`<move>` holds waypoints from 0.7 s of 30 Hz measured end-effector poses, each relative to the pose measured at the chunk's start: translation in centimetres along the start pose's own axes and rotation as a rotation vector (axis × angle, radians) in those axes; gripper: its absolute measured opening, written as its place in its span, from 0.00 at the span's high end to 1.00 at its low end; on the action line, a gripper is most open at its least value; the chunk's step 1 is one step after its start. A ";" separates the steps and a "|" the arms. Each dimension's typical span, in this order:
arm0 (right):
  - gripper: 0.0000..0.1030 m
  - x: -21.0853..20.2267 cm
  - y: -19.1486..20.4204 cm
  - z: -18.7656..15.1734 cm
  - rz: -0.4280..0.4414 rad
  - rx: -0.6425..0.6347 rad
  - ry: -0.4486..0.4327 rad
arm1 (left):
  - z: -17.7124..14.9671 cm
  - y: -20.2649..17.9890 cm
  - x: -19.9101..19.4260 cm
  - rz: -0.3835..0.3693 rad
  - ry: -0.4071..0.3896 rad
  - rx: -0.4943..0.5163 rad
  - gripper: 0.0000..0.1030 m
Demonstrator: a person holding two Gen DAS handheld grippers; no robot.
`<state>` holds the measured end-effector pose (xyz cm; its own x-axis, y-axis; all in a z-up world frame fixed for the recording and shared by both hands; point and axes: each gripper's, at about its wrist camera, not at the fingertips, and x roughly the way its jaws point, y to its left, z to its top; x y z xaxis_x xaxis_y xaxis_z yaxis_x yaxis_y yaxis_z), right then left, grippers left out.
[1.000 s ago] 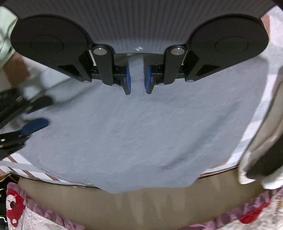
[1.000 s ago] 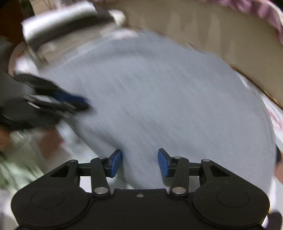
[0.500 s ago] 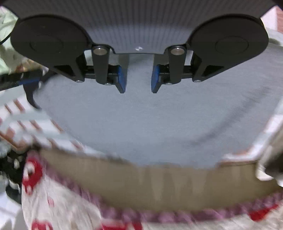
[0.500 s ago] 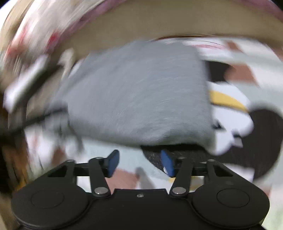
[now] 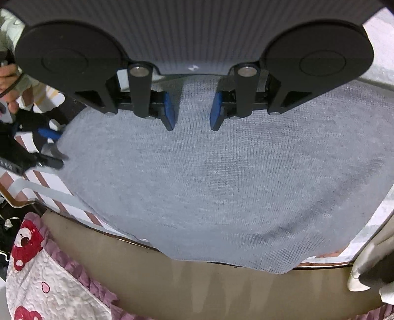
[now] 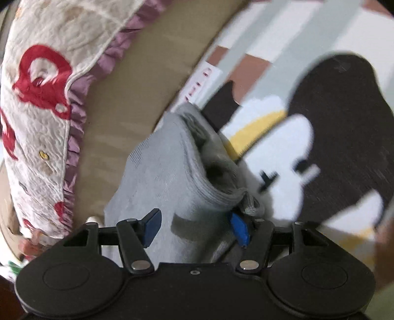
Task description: Fold clothes
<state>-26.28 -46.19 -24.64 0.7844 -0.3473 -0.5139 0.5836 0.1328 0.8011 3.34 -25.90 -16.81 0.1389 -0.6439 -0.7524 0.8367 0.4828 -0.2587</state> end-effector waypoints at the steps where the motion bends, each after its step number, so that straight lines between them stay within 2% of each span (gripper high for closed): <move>1: 0.41 0.6 0.6 0.0 0.010 -0.015 0.002 | 0.0 0.1 0.0 0.000 0.005 -0.014 0.70; 3: 0.61 1.9 1.1 0.3 0.051 -0.016 0.017 | 0.2 0.3 0.0 -0.004 0.012 -0.057 0.70; 5: 0.80 2.4 2.6 0.5 0.050 -0.088 0.006 | -0.1 0.9 -0.1 -0.011 -0.002 -0.119 0.70; 6: 0.82 2.2 3.7 0.6 0.065 -0.137 0.009 | -0.3 1.1 -0.1 -0.015 -0.010 -0.148 0.70; 10: 0.89 1.5 7.9 0.9 0.128 -0.337 0.020 | -0.2 2.1 -1.8 0.012 -0.029 -0.121 0.70; 12: 0.89 1.2 9.9 1.0 0.159 -0.436 0.025 | 0.5 3.3 -2.9 0.008 -0.048 -0.132 0.70; 14: 0.89 0.9 12.2 1.2 0.193 -0.535 0.031 | 1.2 5.3 -3.4 -0.051 -0.042 -0.194 0.59; 16: 0.89 1.3 16.7 1.2 0.265 -0.626 0.037 | 1.6 7.6 -4.1 -0.084 -0.036 -0.252 0.59; 17: 0.89 1.7 19.0 0.9 0.308 -0.679 0.050 | 1.8 8.6 -4.5 -0.081 -0.035 -0.255 0.59; 21: 0.89 3.9 26.6 -1.5 0.437 -0.874 0.151 | 1.3 12.3 -6.1 0.029 -0.112 -0.269 0.61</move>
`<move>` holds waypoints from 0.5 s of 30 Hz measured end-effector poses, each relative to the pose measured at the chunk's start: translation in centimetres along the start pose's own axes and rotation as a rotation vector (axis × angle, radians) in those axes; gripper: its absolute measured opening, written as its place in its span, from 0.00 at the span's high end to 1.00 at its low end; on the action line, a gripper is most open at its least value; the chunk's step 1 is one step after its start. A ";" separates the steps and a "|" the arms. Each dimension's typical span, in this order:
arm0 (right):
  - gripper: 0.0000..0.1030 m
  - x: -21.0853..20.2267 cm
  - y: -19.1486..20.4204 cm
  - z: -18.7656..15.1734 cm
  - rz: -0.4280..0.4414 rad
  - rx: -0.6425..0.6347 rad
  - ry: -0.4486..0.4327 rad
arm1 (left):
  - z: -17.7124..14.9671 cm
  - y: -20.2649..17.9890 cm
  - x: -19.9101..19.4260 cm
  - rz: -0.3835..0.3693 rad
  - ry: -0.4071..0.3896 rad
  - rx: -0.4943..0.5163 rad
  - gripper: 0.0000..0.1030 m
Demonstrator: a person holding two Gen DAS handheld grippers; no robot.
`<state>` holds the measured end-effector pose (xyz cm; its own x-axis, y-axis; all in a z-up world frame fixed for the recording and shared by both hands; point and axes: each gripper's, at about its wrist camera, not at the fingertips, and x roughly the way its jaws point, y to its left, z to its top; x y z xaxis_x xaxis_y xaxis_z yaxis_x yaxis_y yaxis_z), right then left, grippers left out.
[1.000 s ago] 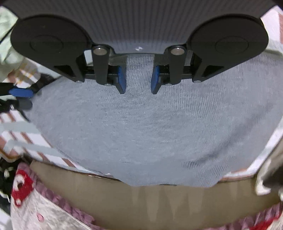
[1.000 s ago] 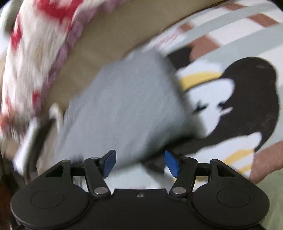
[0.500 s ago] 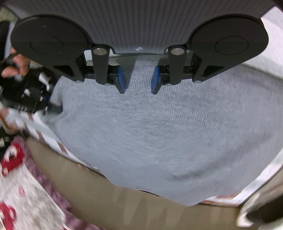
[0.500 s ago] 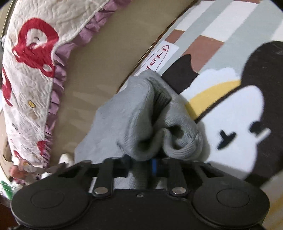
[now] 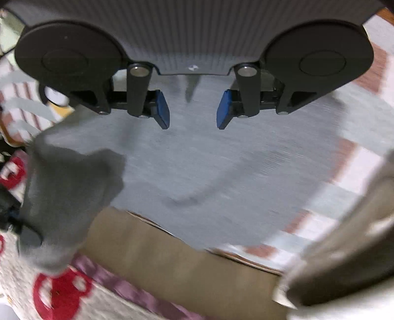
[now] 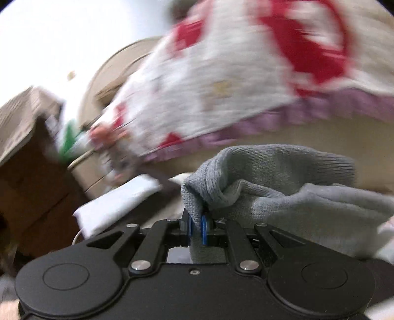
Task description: Fold clothes
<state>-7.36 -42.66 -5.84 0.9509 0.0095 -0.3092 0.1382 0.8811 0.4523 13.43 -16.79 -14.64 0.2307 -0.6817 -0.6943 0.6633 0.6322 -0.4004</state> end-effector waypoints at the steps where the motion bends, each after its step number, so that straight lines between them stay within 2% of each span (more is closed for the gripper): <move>1: 0.89 1.4 1.2 0.3 0.036 -0.030 0.034 | -0.5 1.3 0.2 0.004 0.011 -0.059 0.60; 3: 0.89 4.3 3.2 0.2 0.085 -0.079 0.111 | -1.4 3.8 0.6 0.011 0.031 -0.176 0.62; 4: 0.89 4.7 3.4 -0.3 0.076 -0.097 0.129 | -1.8 4.5 0.8 0.005 0.031 -0.206 0.63; 7: 0.89 5.9 4.2 -1.9 0.048 -0.152 0.182 | -1.9 5.1 0.9 -0.025 0.023 -0.187 0.63; 12: 0.90 8.0 5.5 -4.6 0.001 -0.243 0.270 | -1.6 5.9 1.3 -0.064 0.001 -0.217 0.63; 15: 0.89 9.3 6.2 -6.3 -0.027 -0.298 0.323 | -1.4 5.7 1.3 -0.071 -0.005 -0.157 0.63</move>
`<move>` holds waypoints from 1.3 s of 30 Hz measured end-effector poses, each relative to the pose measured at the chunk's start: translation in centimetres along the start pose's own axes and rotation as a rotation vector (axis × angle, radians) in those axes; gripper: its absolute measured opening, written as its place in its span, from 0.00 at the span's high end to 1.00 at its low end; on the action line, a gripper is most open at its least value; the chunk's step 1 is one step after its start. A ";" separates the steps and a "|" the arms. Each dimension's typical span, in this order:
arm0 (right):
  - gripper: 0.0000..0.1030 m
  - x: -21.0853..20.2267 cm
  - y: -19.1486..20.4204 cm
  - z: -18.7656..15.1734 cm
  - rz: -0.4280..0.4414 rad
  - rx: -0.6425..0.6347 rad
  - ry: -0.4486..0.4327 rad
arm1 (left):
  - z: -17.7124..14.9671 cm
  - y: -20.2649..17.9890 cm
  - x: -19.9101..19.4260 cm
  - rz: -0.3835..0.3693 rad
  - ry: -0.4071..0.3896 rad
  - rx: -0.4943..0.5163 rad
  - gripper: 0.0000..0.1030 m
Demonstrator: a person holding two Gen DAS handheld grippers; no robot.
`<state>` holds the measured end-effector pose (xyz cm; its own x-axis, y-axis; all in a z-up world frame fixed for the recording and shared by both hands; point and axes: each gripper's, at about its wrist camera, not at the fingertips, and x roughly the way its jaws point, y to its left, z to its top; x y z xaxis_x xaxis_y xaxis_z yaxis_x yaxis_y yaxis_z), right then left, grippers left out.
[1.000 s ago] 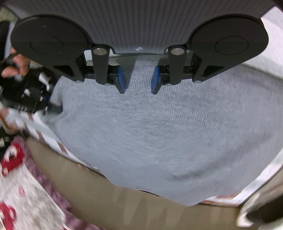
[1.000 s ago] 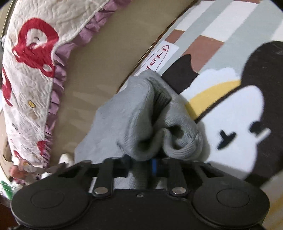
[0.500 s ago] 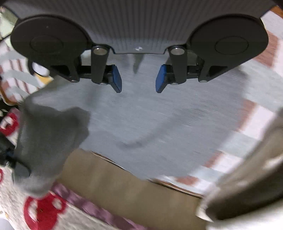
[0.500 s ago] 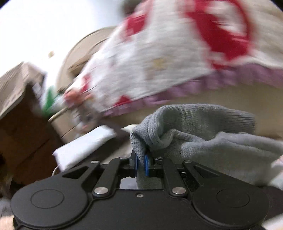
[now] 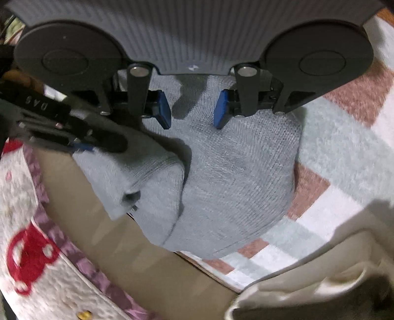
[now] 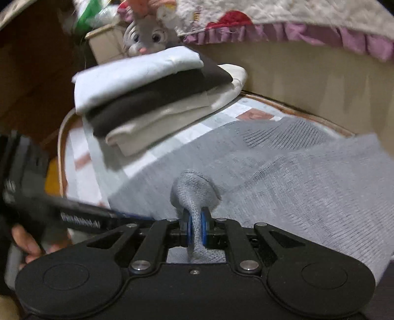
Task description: Fold clothes
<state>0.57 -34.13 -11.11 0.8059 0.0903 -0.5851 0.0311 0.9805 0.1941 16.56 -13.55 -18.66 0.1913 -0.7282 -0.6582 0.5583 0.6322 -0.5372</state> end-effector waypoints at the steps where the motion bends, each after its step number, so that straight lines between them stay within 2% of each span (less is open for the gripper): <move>1: 0.89 0.5 0.4 -0.3 -0.010 -0.017 0.019 | 0.1 -0.1 0.1 -0.005 -0.005 0.016 0.63; 4: 0.89 2.1 1.5 -1.1 -0.036 -0.067 0.072 | 0.4 0.4 -0.5 -0.090 -0.040 -0.032 0.60; 7: 0.89 2.0 1.7 -1.1 -0.026 -0.090 0.062 | 1.1 1.3 -1.0 -0.246 -0.074 -0.139 0.57; 8: 0.89 1.9 1.8 -1.1 -0.023 -0.098 0.059 | 1.3 1.7 -1.0 -0.294 -0.077 -0.176 0.52; 9: 0.89 1.9 1.9 -1.1 -0.020 -0.105 0.055 | 1.3 1.8 -0.9 -0.311 -0.072 -0.218 0.48; 11: 0.89 1.8 2.0 -1.2 -0.013 -0.121 0.049 | 1.3 2.2 -0.5 -0.345 -0.061 -0.301 0.35; 13: 0.89 1.8 2.2 -1.2 -0.007 -0.136 0.042 | 1.1 2.3 0.1 -0.377 -0.041 -0.386 0.30; 15: 0.89 1.7 2.3 -1.2 0.000 -0.152 0.035 | 0.9 1.7 1.3 -0.419 0.000 -0.430 0.29; 17: 0.89 1.6 2.5 -1.2 0.006 -0.167 0.029 | 0.8 0.6 2.6 -0.415 0.027 -0.425 0.27; 19: 0.89 1.6 2.7 -1.3 0.010 -0.189 0.023 | 0.9 -0.5 3.6 -0.381 0.036 -0.387 0.26; 21: 0.89 1.2 3.6 -2.1 -0.027 -0.292 0.026 | 1.1 -1.6 4.3 -0.321 0.031 -0.320 0.29; 22: 0.89 1.0 4.0 -2.5 -0.046 -0.343 0.027 | 1.2 -2.2 4.7 -0.290 0.028 -0.287 0.35; 23: 0.87 0.8 4.4 -2.9 -0.065 -0.394 0.029 | 1.3 -2.7 5.0 -0.260 0.025 -0.253 0.56; 24: 0.85 0.6 4.9 -3.3 -0.088 -0.445 0.028 | 1.4 -3.3 5.4 -0.230 0.022 -0.219 0.71; 25: 0.71 0.0 5.5 -3.9 -0.143 -0.497 0.007 | 1.5 -3.9 5.3 -0.205 0.013 -0.175 0.84; 26: 0.44 -0.6 6.1 -4.6 -0.201 -0.544 -0.016 | 1.5 -4.5 5.2 -0.179 0.004 -0.140 0.87; 27: 0.33 -1.3 6.7 -5.4 -0.280 -0.564 -0.051 | 1.5 -5.2 4.7 -0.154 -0.018 -0.095 0.87; 28: 0.28 -2.1 7.3 -6.2 -0.361 -0.576 -0.085 | 1.6 -5.9 4.2 -0.129 -0.041 -0.050 0.88; 30: 0.26 -3.2 7.5 -7.2 -0.500 -0.473 -0.108 | 2.0 -8.1 2.7 -0.057 -0.108 0.069 0.89; 32: 0.18 -4.0 6.6 -7.4 -0.506 -0.320 -0.101 | 2.8 -10.0 0.7 -0.033 -0.204 0.164 0.90; 34: 0.17 -3.5 5.9 -6.3 -0.509 -0.249 -0.093 | 3.7 -11.4 -1.3 -0.011 -0.289 0.229 0.90; 37: 0.17 -2.7 4.9 -4.6 -0.513 -0.144 -0.078 | 4.5 -11.2 -3.3 0.072 -0.377 0.261 0.90; 39: 0.17 -1.2 4.2 -3.9 -0.495 -0.072 -0.039 | 4.4 -8.6 -3.4 0.117 -0.378 0.192 0.90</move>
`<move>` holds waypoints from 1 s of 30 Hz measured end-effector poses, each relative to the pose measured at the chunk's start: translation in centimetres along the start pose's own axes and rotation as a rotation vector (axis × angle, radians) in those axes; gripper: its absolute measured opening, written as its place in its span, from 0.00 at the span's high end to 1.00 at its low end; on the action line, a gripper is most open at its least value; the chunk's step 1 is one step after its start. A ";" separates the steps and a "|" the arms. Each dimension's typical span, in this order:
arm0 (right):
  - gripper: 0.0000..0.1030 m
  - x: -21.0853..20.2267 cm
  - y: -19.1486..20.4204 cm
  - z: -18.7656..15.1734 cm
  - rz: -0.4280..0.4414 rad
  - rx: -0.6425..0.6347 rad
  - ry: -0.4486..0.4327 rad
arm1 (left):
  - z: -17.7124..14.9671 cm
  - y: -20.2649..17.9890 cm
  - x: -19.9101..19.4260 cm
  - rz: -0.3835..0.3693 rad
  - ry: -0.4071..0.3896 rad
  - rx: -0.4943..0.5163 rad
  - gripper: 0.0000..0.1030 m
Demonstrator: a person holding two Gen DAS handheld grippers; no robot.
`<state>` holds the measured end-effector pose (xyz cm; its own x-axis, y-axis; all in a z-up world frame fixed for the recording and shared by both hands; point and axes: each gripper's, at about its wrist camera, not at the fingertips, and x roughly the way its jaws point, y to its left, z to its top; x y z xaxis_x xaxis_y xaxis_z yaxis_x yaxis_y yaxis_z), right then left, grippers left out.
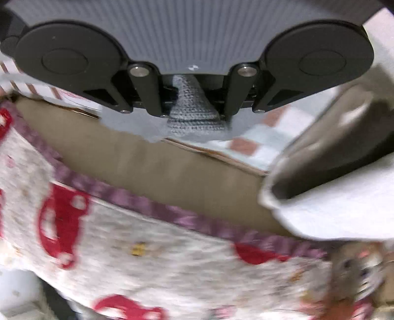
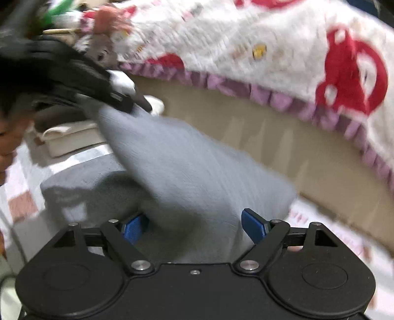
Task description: Fold clothes
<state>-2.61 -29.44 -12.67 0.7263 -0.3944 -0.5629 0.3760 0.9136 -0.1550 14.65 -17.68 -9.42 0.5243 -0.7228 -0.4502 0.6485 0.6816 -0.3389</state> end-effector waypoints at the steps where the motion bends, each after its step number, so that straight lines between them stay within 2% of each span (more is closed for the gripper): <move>1: 0.17 0.8 0.1 0.1 0.011 0.021 0.023 | -0.4 1.5 0.2 0.023 0.014 -0.046 0.90; 6: 0.16 2.7 1.0 -0.2 0.092 -0.055 0.025 | -3.6 8.3 0.9 0.135 0.114 -0.178 0.89; 8: 0.17 3.3 1.4 -0.2 0.127 -0.087 0.024 | -3.7 9.4 0.2 0.146 0.117 -0.207 0.89; 11: 0.20 2.0 0.6 0.0 0.188 -0.158 -0.003 | -2.5 9.4 -0.9 0.116 0.084 -0.233 0.89; 16: 0.20 -1.2 1.4 0.2 0.113 -0.186 -0.040 | -3.0 9.4 0.7 0.108 0.130 -0.282 0.90; 20: 0.17 -0.8 5.9 -1.1 0.101 -0.357 -0.025 | -3.6 9.9 1.1 0.104 0.145 -0.315 0.90; 23: 0.14 2.7 8.3 -2.3 -0.067 -0.427 0.055 | -3.2 10.2 0.9 0.096 0.133 -0.338 0.89; 25: 0.14 3.2 8.3 -2.1 -0.081 -0.389 0.047 | -3.2 10.3 0.8 0.101 0.132 -0.340 0.89; 27: 0.16 3.7 8.2 -2.0 -0.094 -0.358 0.037 | -3.4 10.0 1.0 0.130 0.133 -0.309 0.89; 28: 0.22 3.4 8.2 -1.9 -0.096 -0.382 0.014 | -3.5 10.0 1.1 0.137 0.134 -0.299 0.89; 30: 0.27 3.3 8.1 -1.7 -0.098 -0.447 -0.014 | -3.5 10.1 1.6 0.139 0.141 -0.307 0.89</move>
<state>1.81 -23.17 -17.16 0.7088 -0.4792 -0.5177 0.1603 0.8240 -0.5434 20.05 -11.55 -16.42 0.5006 -0.6124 -0.6118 0.3691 0.7903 -0.4891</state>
